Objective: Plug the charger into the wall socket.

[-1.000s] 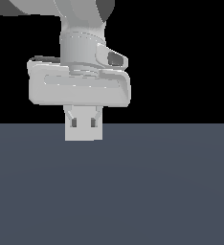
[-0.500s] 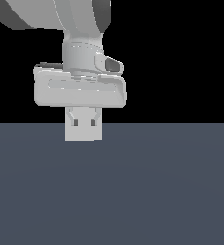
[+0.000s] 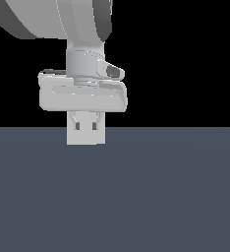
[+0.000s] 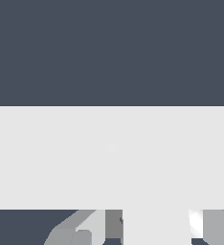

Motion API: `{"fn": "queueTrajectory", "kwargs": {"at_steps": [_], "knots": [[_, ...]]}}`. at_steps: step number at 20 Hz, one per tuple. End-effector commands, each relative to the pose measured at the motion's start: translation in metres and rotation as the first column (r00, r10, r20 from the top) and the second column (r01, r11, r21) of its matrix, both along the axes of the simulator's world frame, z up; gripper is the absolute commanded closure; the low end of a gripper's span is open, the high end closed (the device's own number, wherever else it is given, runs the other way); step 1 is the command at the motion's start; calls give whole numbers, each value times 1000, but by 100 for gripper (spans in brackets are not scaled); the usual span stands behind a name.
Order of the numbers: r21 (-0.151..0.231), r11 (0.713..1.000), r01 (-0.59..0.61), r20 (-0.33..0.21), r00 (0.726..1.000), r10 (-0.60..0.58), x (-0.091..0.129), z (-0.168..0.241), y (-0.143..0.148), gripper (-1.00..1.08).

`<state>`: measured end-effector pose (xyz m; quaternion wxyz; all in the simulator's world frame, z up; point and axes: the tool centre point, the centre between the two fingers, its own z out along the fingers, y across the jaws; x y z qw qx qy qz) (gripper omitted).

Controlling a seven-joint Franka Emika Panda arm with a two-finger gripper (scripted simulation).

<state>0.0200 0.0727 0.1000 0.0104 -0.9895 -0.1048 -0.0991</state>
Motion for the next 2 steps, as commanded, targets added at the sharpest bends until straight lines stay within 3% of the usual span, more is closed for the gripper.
{"fn": "queueTrajectory", "kwargs": {"at_steps": [1,2], "knots": [[0,1000,0,0,1000,0,1,0,0,108],[0,1000,0,0,1000,0,1,0,0,108]]}}
